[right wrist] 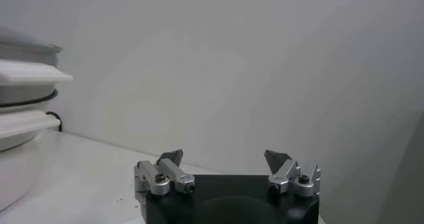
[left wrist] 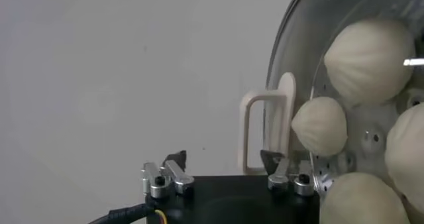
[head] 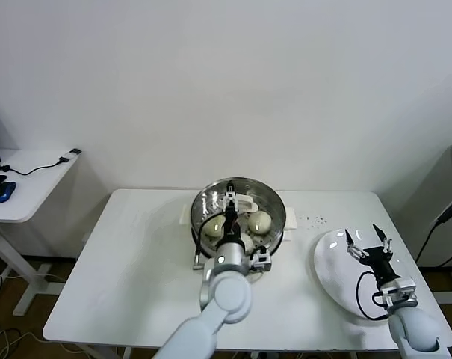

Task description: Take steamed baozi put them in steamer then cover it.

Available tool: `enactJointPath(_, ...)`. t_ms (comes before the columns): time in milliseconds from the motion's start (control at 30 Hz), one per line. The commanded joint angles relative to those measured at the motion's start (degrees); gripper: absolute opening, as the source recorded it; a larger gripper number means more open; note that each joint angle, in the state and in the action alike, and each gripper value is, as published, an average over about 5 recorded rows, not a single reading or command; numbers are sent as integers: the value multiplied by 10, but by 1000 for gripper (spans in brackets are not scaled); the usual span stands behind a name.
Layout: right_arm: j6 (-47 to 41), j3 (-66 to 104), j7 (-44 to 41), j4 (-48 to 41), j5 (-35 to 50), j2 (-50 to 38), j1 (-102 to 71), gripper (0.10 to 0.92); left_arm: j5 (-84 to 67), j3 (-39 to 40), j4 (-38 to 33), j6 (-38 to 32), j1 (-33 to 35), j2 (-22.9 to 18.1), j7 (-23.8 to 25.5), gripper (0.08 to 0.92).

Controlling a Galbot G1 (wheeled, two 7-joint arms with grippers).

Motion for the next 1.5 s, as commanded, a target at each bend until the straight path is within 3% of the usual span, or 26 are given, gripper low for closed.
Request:
enactJointPath(33, -7, 3, 0, 2, -1, 3, 1, 823, -63, -7, -121, 28, 44, 54, -11, 769)
enactJointPath(233, -34, 9, 3, 11, -15, 2, -1, 823, -172, -45, -189, 26, 105, 113, -83, 821)
enactJointPath(433, -61, 24, -2, 42, -12, 3, -15, 823, -420, -156, -247, 2, 161, 162, -179, 823)
enactJointPath(533, -65, 32, -6, 63, 6, 9, -27, 823, -570, -237, -264, -42, 190, 183, -234, 823)
enactJointPath(667, -68, 43, -10, 87, 18, 21, -46, 823, -708, -366, -263, -155, 251, 177, -265, 823)
enactJointPath(833, -71, 52, -18, 105, -6, 34, -70, 823, -817, -504, -245, -264, 334, 123, -225, 823)
enactJointPath(967, -70, 56, -18, 110, -18, 43, -79, 823, -903, -551, -217, -336, 384, 85, -196, 823)
enactJointPath(1200, -70, 56, -20, 121, -23, 49, -92, 823, -960, -579, -171, -410, 403, 37, -158, 823)
enactJointPath(1500, -89, 60, -30, 151, -21, 63, -125, 823, -964, -578, -144, -446, 417, 17, -134, 823)
